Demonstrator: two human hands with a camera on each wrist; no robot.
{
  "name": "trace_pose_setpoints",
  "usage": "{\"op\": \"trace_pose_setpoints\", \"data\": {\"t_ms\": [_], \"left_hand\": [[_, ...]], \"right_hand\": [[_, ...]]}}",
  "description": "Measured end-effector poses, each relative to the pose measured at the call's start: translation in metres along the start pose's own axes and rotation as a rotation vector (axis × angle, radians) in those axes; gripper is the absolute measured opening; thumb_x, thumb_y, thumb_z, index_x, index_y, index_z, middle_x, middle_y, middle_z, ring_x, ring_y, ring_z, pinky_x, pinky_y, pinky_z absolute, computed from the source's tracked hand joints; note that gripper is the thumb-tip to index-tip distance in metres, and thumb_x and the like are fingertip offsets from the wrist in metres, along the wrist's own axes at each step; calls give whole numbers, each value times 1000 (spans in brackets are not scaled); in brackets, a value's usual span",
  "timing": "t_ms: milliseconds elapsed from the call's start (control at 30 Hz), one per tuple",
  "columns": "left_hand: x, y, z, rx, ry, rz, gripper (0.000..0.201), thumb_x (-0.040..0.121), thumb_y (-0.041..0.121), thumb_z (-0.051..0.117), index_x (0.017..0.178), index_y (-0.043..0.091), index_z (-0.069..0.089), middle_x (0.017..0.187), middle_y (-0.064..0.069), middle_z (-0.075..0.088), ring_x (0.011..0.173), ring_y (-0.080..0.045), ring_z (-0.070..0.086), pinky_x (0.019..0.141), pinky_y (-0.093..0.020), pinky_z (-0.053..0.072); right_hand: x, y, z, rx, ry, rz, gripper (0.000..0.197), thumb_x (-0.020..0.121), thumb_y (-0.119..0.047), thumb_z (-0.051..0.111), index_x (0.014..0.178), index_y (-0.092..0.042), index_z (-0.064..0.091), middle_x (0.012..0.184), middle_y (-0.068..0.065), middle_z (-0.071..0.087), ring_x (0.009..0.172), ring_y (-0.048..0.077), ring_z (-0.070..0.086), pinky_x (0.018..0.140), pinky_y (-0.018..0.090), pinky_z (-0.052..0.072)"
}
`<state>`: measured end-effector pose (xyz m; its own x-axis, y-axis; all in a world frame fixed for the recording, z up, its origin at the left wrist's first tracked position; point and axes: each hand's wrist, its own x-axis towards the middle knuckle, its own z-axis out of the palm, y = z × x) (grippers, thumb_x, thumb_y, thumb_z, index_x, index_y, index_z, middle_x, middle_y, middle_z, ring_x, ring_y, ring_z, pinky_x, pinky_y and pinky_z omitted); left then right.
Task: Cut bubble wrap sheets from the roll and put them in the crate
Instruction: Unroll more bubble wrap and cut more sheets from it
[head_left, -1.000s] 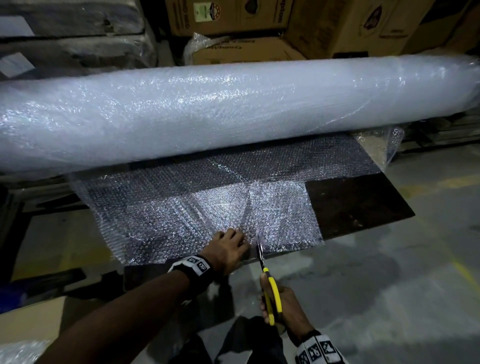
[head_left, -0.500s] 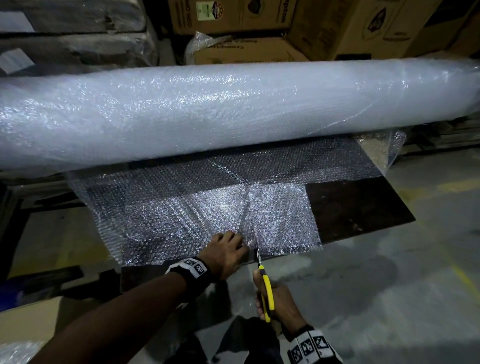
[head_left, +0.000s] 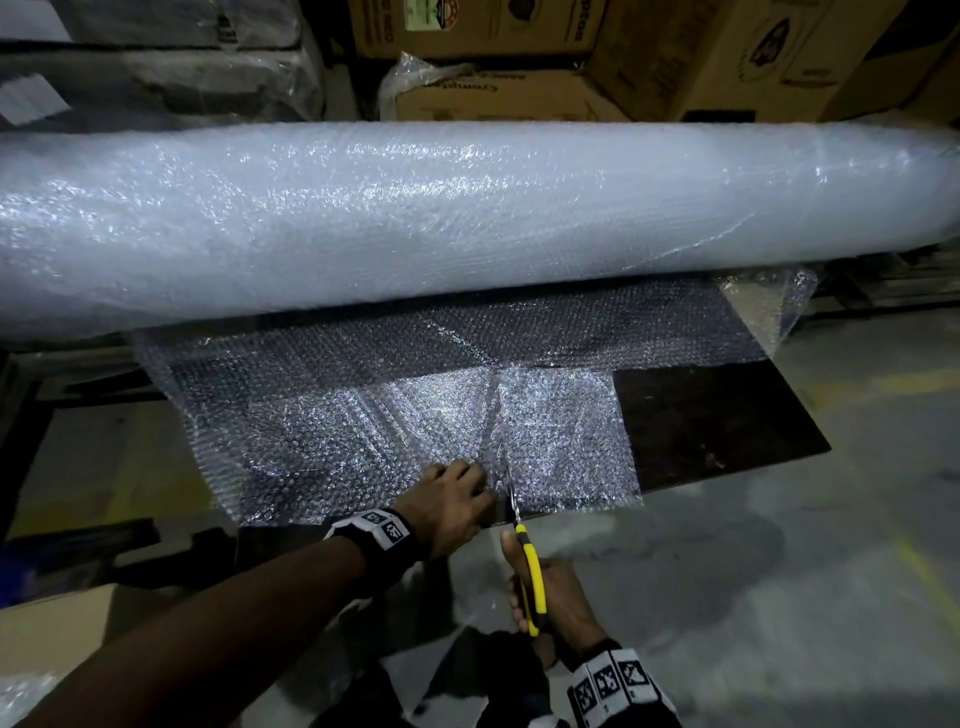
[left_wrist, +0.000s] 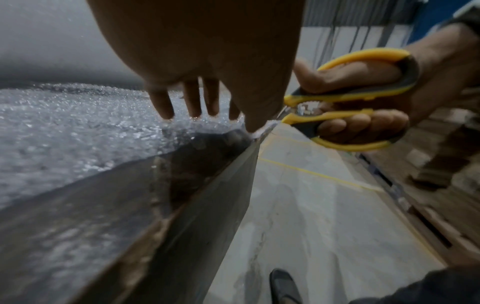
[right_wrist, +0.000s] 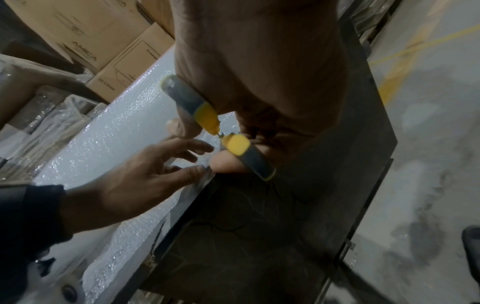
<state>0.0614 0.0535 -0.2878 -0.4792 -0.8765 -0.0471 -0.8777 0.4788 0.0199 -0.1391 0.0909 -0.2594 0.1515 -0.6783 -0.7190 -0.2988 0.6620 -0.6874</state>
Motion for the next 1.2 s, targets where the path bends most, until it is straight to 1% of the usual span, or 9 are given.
{"op": "trace_pose_setpoints", "data": {"t_ms": [67, 167, 367, 533, 667, 733, 800, 1000, 1200], "left_hand": [[0, -6, -3, -6, -22, -54, 51, 81, 53, 44, 120, 24, 60, 121, -9, 58, 104, -29, 58, 77, -47, 53], [0, -14, -3, 25, -95, -113, 54, 83, 60, 54, 128, 30, 54, 128, -10, 53, 109, -31, 54, 79, -51, 51], [2, -13, -5, 41, -135, -119, 53, 83, 59, 58, 127, 29, 51, 129, -10, 51, 111, -34, 52, 80, -52, 50], [3, -13, -5, 23, -172, -137, 53, 82, 57, 61, 126, 31, 49, 129, -10, 50, 110, -35, 52, 80, -51, 49], [3, -10, -9, 22, -158, -142, 51, 85, 55, 57, 128, 31, 47, 133, -10, 46, 115, -35, 48, 86, -52, 47], [2, -9, -12, 10, -166, -140, 50, 81, 55, 58, 125, 30, 51, 129, -10, 52, 112, -35, 52, 83, -51, 49], [1, -9, -12, 8, -178, -132, 52, 77, 55, 59, 123, 30, 53, 125, -10, 55, 108, -35, 56, 79, -50, 51], [0, -9, -13, 5, -166, -134, 53, 82, 57, 56, 128, 31, 50, 131, -11, 51, 114, -35, 52, 85, -52, 49], [-1, -8, -12, -3, -159, -139, 54, 74, 58, 52, 121, 31, 57, 124, -9, 56, 104, -33, 56, 77, -48, 51]], "right_hand": [[0, -1, -1, -2, -14, 2, 64, 68, -68, 70, 61, -6, 57, 55, 13, 54, 41, 22, 53, 43, 24, 42], [0, -4, -1, 20, -55, 22, 67, 71, -71, 67, 65, -5, 55, 57, 14, 53, 44, 23, 52, 44, 25, 43], [4, -7, -5, -154, -36, -7, 74, 74, -82, 58, 47, -13, 53, 55, 15, 54, 48, 25, 55, 47, 24, 42], [4, -9, -6, -110, 0, 32, 73, 63, -78, 69, 60, -5, 59, 55, 15, 54, 43, 23, 52, 44, 24, 41], [4, -13, -7, -91, -31, 47, 77, 65, -81, 64, 61, -4, 59, 56, 15, 55, 45, 24, 54, 45, 25, 43], [6, -17, -7, -81, -52, 61, 78, 68, -82, 62, 59, -5, 59, 58, 16, 56, 46, 25, 54, 46, 25, 44], [8, -19, -6, -91, -46, 66, 77, 68, -82, 64, 57, -6, 60, 57, 15, 56, 46, 25, 54, 46, 25, 43], [12, -21, -7, -108, -6, 69, 74, 66, -75, 71, 58, -2, 59, 53, 13, 54, 41, 23, 51, 42, 23, 39], [17, -25, -5, -83, -46, 109, 79, 67, -82, 64, 61, -3, 59, 56, 13, 54, 44, 24, 52, 45, 25, 42]]}}
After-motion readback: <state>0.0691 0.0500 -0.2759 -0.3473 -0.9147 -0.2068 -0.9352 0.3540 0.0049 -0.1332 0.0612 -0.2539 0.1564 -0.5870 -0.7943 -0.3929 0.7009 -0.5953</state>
